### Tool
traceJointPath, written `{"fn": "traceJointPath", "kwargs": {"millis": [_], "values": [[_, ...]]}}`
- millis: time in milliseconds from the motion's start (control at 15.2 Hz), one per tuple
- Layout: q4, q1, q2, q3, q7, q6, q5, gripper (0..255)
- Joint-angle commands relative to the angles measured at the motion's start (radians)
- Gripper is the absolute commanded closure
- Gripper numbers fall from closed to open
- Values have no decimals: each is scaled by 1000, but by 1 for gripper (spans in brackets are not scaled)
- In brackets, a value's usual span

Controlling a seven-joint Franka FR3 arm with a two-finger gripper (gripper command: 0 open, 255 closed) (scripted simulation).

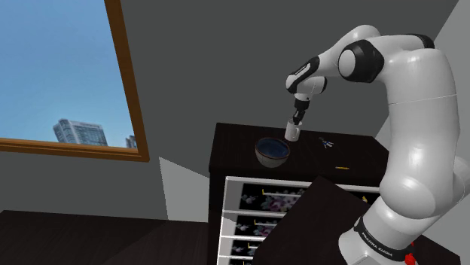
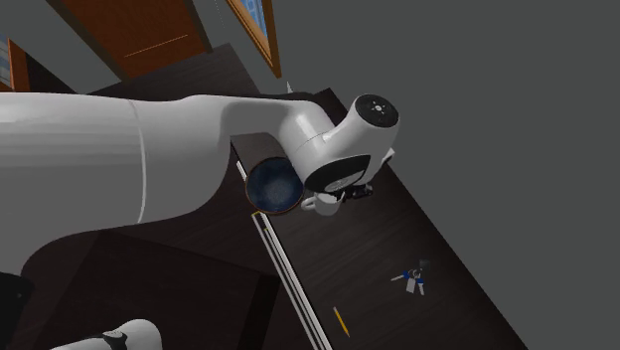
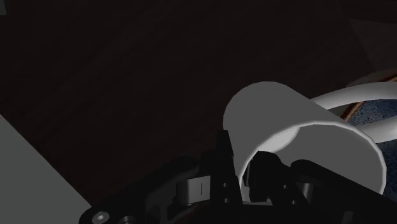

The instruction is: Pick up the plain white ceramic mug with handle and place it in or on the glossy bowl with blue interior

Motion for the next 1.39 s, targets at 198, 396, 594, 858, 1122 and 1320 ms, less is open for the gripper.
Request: {"fn": "traceJointPath", "kwargs": {"millis": [198,396,594,858,1122,1320], "values": [[11,8,-39,-11,9,-48,-17,255],[20,12,-61,-18,14,-79,-27,255],[32,15,-81,-23,19,-109,-36,255],[6,39,-126,-28,42,-124,-53,255],[-129,120,-233,-25,127,-89,-92,255],[-215,175,-307,-15,199,-71,-122,255]]}}
